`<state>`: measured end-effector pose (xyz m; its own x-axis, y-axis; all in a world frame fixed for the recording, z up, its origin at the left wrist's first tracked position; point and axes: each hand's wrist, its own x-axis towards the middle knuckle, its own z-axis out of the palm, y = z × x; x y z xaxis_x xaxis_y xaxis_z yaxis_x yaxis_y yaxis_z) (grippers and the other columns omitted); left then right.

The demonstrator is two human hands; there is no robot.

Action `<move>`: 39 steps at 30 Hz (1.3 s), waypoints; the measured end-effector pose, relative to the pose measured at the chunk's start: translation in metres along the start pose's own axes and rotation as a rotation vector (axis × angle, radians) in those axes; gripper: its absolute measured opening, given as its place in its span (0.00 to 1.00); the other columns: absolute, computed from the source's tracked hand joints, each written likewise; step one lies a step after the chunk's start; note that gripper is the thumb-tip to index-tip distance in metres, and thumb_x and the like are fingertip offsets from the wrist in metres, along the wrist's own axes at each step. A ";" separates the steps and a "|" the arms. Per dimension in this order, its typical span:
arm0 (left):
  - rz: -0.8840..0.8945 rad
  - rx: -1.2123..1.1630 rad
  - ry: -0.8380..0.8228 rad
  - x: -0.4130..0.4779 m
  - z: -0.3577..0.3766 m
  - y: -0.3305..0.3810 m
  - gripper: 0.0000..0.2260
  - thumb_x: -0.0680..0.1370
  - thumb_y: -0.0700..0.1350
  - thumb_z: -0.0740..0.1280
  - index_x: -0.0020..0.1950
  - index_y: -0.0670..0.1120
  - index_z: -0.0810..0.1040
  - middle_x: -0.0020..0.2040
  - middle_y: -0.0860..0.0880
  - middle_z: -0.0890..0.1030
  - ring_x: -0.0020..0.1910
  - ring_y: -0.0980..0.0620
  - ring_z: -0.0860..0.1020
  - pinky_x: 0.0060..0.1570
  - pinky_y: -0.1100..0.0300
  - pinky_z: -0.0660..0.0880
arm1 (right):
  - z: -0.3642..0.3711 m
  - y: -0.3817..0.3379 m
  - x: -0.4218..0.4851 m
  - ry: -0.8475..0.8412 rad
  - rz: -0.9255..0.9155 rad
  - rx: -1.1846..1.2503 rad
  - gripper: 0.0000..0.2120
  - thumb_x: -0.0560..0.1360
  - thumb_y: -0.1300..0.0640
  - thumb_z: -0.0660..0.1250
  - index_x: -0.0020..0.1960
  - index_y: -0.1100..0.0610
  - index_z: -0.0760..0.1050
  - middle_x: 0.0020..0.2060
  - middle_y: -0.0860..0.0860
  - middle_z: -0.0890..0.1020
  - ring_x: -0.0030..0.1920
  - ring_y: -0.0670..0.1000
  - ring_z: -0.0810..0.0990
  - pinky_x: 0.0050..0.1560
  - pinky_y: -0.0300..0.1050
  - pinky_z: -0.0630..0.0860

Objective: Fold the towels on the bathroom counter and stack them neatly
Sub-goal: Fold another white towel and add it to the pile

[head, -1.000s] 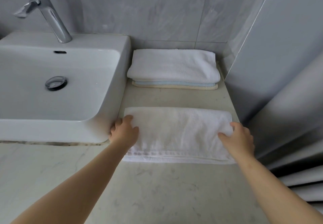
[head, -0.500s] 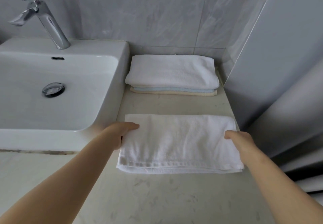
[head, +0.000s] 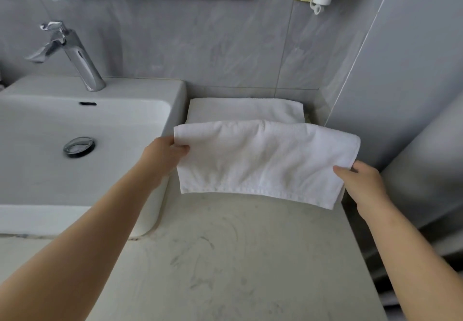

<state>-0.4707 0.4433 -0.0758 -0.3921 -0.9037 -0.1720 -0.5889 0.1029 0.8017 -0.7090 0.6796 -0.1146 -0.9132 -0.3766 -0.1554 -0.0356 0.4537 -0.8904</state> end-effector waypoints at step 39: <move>-0.370 0.036 0.058 -0.014 0.060 -0.094 0.27 0.76 0.51 0.66 0.68 0.38 0.64 0.65 0.38 0.71 0.64 0.38 0.70 0.63 0.52 0.66 | 0.029 0.075 -0.009 -0.041 0.275 -0.139 0.20 0.75 0.53 0.66 0.61 0.65 0.71 0.53 0.59 0.77 0.50 0.58 0.75 0.47 0.48 0.70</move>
<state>-0.4519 0.4713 -0.1835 -0.1081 -0.9043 -0.4130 -0.7081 -0.2215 0.6704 -0.6919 0.6941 -0.1925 -0.8795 -0.2553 -0.4016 0.1524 0.6483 -0.7460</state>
